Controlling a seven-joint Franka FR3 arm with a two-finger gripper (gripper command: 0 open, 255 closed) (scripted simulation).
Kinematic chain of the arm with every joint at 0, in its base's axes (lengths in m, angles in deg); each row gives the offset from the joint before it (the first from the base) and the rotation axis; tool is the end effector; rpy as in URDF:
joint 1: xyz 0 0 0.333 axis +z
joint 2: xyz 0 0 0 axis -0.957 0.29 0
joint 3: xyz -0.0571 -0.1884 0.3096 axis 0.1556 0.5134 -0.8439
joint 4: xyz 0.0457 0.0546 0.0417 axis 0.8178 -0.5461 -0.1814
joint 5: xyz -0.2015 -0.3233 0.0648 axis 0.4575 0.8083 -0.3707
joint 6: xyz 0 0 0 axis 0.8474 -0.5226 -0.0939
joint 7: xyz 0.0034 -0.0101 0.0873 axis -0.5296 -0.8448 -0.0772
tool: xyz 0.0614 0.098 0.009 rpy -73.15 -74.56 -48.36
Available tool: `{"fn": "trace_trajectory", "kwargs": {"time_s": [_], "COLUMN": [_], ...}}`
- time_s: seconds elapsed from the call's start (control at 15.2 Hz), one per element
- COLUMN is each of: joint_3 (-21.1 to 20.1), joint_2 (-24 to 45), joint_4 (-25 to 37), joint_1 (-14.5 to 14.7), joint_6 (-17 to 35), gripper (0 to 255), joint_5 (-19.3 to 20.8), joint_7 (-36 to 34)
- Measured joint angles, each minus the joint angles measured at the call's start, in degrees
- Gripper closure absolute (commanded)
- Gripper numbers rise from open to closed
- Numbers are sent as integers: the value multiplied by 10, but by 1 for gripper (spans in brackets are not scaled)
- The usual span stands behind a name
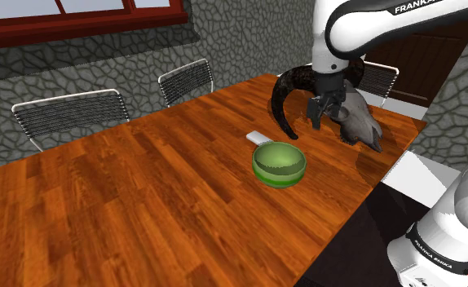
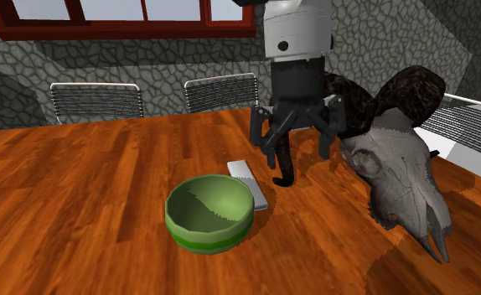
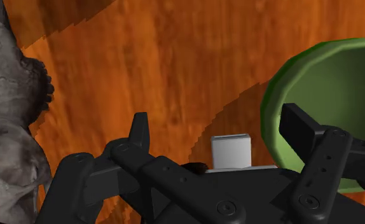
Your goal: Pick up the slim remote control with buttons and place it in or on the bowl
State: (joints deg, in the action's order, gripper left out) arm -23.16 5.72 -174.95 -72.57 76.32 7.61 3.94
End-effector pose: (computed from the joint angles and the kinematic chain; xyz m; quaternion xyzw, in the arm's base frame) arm 0.3593 0.0238 0.5098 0.9966 -0.0118 -0.0730 0.0371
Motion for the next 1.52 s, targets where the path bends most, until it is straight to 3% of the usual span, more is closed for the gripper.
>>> {"fn": "trace_trajectory", "kwargs": {"time_s": [0.53, 0.79, 0.99, 1.19, 1.52], "joint_3": [-3, -8, -7, -10, -10], "joint_2": [150, 228, 286, 349, 379], "joint_4": [40, 88, 126, 163, 162], "joint_1": [3, 7, 7, 10, 11], "joint_6": [143, 202, 297, 271, 293], "gripper": [0, 0, 0, 0, 0], "joint_5": [-5, -6, -5, -5, -3], "joint_7": [2, -3, 3, 3, 2]}}
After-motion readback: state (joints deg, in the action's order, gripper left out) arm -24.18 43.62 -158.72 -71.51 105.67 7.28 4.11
